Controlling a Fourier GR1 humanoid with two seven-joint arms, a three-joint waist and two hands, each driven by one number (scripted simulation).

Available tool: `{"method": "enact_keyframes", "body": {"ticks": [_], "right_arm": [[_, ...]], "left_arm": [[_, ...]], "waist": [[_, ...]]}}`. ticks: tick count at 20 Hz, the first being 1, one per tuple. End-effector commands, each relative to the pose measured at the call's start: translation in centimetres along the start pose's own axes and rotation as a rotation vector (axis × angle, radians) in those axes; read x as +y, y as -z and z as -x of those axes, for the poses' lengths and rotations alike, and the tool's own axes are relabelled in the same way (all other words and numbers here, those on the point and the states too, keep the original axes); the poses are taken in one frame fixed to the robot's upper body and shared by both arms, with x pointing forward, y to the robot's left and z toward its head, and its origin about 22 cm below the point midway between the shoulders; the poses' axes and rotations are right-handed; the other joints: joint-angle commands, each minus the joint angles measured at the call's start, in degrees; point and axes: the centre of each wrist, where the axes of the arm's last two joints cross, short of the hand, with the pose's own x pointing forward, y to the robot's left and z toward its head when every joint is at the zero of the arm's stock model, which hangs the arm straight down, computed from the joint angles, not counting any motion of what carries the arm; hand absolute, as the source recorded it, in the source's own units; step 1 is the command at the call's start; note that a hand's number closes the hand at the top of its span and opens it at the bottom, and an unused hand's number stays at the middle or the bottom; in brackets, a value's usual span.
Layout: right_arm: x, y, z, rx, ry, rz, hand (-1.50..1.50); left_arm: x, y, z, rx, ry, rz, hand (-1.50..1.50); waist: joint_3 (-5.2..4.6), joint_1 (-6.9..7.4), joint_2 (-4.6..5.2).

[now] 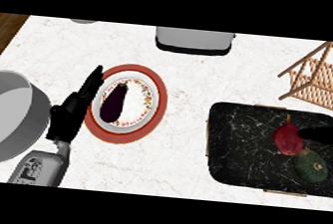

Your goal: Pick the pear from the tray and place it in the tiered shelf

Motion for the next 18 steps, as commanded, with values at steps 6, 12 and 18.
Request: {"method": "enact_keyframes", "body": {"ticks": [6, 12, 18], "right_arm": [[0.5, 0.7, 1.5, 0.056, -0.031, -0.018, -1.5], [2.5, 2.0, 1.2, 0.082, -0.066, -0.022, -1.5], [0.4, 3.8, 0.8, 0.079, -0.057, -0.008, -1.5]], "left_arm": [[1.8, 0.1, 0.4, -0.015, 0.009, 0.0, 0.0], [1.4, -1.5, 0.1, -0.022, 0.003, 0.01, 0.0], [-1.3, -0.3, -1.1, -0.013, -0.017, 0.018, 0.0]], "waist": [[0.0, -0.17, -0.01], [0.01, 0.09, -0.02], [0.01, 0.08, 0.01]]}}
